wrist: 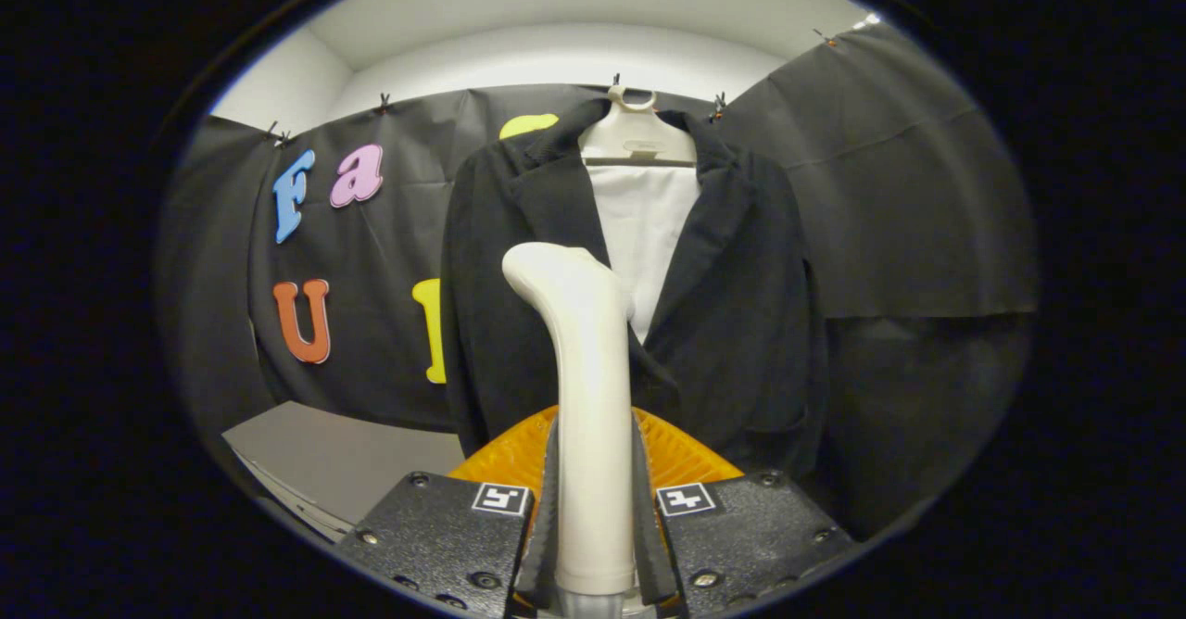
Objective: Iron the clothes twice with a garment steamer, once on the left side and once on the right side.
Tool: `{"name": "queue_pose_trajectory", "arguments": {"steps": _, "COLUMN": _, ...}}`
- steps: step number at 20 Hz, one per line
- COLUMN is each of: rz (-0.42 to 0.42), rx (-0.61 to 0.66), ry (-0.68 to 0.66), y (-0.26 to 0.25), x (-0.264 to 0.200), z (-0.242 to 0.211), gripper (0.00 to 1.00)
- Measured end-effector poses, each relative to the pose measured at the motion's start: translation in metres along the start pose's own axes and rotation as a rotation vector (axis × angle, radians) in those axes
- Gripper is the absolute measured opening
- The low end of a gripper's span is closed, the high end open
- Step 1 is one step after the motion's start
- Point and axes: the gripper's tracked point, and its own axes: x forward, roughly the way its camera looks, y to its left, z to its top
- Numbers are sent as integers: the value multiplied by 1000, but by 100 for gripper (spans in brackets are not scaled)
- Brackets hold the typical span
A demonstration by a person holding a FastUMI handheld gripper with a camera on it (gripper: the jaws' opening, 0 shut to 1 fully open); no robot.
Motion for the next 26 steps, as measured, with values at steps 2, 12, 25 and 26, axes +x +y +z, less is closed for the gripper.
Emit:
{"name": "queue_pose_trajectory", "arguments": {"steps": 2, "rz": -6, "rx": -3, "ry": 13, "y": -3, "x": -1, "z": -11, "gripper": 37}}
{"name": "queue_pose_trajectory", "arguments": {"steps": 12, "rz": -49, "rx": -37, "ry": 77, "y": -8, "x": -10, "z": -67, "gripper": 37}}
{"name": "queue_pose_trajectory", "arguments": {"steps": 25, "rz": -83, "rx": -77, "ry": 225, "y": -12, "x": -9, "z": -153, "gripper": 37}}
{"name": "queue_pose_trajectory", "arguments": {"steps": 26, "rz": -83, "rx": -75, "ry": 235, "y": -13, "x": -11, "z": -159, "gripper": 37}}
